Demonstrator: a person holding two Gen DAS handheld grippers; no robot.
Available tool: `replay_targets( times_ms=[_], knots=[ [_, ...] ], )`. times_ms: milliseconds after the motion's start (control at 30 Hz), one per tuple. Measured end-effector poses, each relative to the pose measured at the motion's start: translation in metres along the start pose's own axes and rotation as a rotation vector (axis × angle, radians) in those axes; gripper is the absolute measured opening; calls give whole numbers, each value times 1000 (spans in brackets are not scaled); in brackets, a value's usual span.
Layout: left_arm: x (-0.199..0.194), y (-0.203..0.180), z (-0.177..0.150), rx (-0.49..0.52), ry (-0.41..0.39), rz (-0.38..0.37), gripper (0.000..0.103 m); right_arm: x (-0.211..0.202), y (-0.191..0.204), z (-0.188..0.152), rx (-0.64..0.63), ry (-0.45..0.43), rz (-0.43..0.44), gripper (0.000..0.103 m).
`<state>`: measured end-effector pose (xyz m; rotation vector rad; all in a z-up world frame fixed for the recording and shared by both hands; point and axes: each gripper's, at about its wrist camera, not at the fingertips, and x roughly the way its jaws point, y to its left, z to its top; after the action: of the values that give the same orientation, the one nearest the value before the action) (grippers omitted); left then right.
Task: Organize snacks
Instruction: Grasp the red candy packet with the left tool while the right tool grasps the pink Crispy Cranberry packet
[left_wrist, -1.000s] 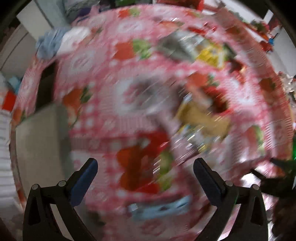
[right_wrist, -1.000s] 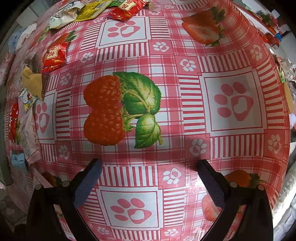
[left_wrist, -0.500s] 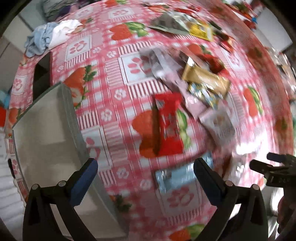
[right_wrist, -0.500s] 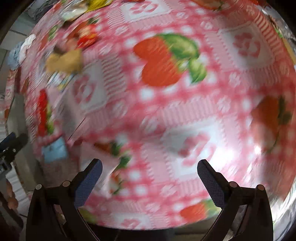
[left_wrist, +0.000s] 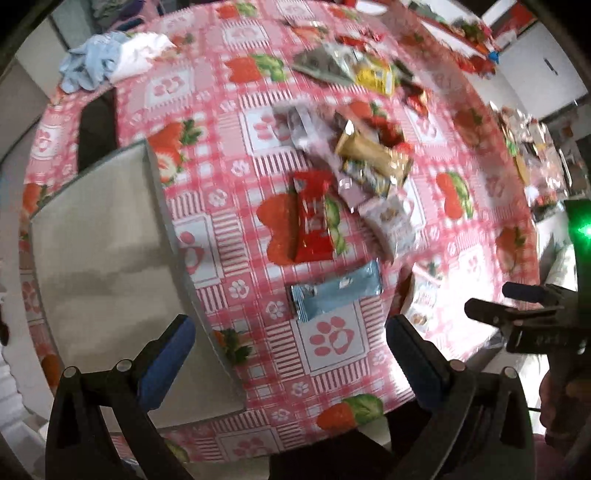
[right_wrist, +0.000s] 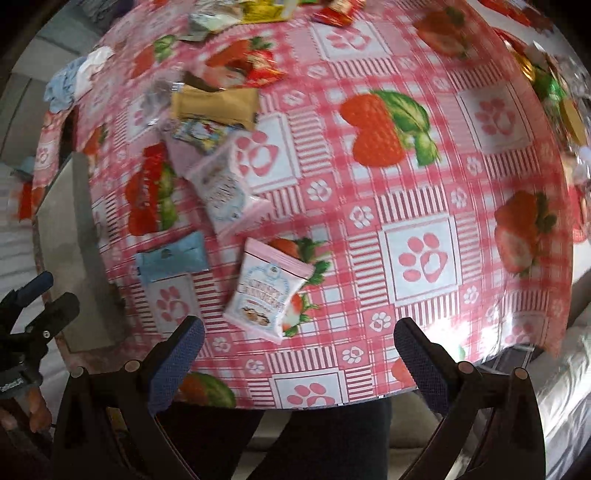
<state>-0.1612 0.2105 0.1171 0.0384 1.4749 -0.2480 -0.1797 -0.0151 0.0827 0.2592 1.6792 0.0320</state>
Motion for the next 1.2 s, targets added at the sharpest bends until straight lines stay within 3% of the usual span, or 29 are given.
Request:
replay_targets(
  times_ms=[167,400,1200],
  knots=[
    [-16,-4,2,-41,-33,68,103,-13,3,4,-116,-14,-7,103],
    [-23,3,8,-70,-44,91,103,-25,3,16,-127,-31,-23,103],
    [-17,13,19,-61,-47,39,103,-15,15,15,-116,30,-80,103]
  ],
)
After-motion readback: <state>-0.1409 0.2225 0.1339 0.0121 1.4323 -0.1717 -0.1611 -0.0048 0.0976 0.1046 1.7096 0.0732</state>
